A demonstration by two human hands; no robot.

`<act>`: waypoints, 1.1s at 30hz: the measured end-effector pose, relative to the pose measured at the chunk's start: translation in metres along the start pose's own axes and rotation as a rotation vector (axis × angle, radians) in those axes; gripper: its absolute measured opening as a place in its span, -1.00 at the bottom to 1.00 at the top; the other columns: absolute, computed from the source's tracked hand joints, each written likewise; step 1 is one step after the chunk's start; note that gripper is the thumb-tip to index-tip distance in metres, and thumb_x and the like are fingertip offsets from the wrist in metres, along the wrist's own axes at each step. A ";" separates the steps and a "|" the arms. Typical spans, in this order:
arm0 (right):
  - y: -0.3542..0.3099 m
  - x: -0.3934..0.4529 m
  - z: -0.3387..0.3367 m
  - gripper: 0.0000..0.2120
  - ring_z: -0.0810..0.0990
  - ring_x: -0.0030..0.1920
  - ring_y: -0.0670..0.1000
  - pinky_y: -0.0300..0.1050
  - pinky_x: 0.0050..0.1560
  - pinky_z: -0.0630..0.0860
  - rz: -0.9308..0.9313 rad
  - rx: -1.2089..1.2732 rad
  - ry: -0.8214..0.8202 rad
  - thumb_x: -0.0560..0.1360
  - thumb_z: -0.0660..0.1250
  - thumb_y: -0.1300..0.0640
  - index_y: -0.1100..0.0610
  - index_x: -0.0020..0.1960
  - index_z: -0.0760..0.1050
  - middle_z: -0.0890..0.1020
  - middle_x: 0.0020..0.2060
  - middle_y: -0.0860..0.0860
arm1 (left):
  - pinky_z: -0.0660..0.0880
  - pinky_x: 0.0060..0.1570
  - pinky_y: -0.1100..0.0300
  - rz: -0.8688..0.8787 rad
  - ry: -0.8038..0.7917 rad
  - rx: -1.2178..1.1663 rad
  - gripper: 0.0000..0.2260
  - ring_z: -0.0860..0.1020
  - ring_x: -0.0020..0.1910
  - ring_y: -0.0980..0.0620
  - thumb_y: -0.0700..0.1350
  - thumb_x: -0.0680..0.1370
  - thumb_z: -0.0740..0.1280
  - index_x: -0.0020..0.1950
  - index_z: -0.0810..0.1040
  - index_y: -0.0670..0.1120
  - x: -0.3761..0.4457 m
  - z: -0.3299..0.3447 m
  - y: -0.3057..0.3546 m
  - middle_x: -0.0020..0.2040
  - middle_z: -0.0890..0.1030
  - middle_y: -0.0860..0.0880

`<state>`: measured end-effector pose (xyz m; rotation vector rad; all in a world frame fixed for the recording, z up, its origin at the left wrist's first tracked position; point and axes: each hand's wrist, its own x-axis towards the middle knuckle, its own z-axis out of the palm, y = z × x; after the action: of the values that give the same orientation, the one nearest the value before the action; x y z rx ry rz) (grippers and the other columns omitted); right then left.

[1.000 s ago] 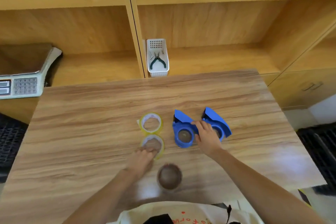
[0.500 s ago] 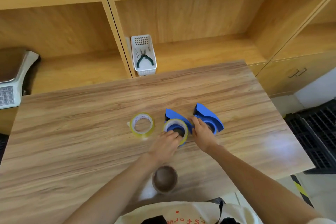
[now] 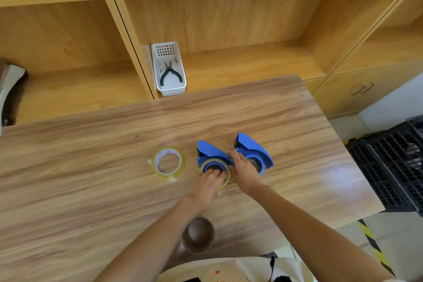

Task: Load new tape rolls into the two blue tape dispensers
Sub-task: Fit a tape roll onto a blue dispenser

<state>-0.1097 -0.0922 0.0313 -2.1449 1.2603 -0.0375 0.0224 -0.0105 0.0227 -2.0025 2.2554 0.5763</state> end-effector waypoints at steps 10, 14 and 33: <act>-0.004 0.006 0.007 -0.60 0.60 -0.03 0.19 0.13 -0.08 0.56 0.062 0.005 0.038 0.52 0.21 0.28 0.06 0.33 0.32 0.60 0.03 0.11 | 0.54 -0.04 0.14 0.057 0.102 0.109 -0.63 0.64 -0.15 0.01 -0.19 0.15 0.59 -0.09 0.64 -0.02 -0.010 0.005 -0.020 -0.21 0.66 0.06; -0.008 0.001 0.016 -0.62 0.59 -0.04 0.16 0.04 -0.12 0.51 0.079 0.013 0.061 0.55 0.15 0.28 0.06 0.35 0.31 0.61 0.04 0.08 | 0.56 -0.11 0.17 0.075 0.171 0.102 -0.63 0.65 -0.19 0.02 -0.19 0.11 0.60 -0.13 0.65 -0.02 -0.014 0.007 -0.026 -0.23 0.66 0.06; 0.028 -0.012 -0.011 -0.79 0.58 -0.15 0.10 0.08 -0.20 0.55 0.081 -0.049 0.053 0.59 0.11 0.21 0.02 0.01 0.49 0.55 -0.01 -0.03 | 0.07 0.49 0.04 -0.347 -0.045 0.191 -0.47 0.41 0.39 -0.07 -0.34 0.48 0.26 0.42 0.36 -0.02 -0.050 -0.001 -0.107 0.32 0.52 -0.03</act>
<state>-0.1415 -0.0981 0.0283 -2.1453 1.3902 -0.0294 0.1342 0.0275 0.0141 -2.1834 1.7980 0.3533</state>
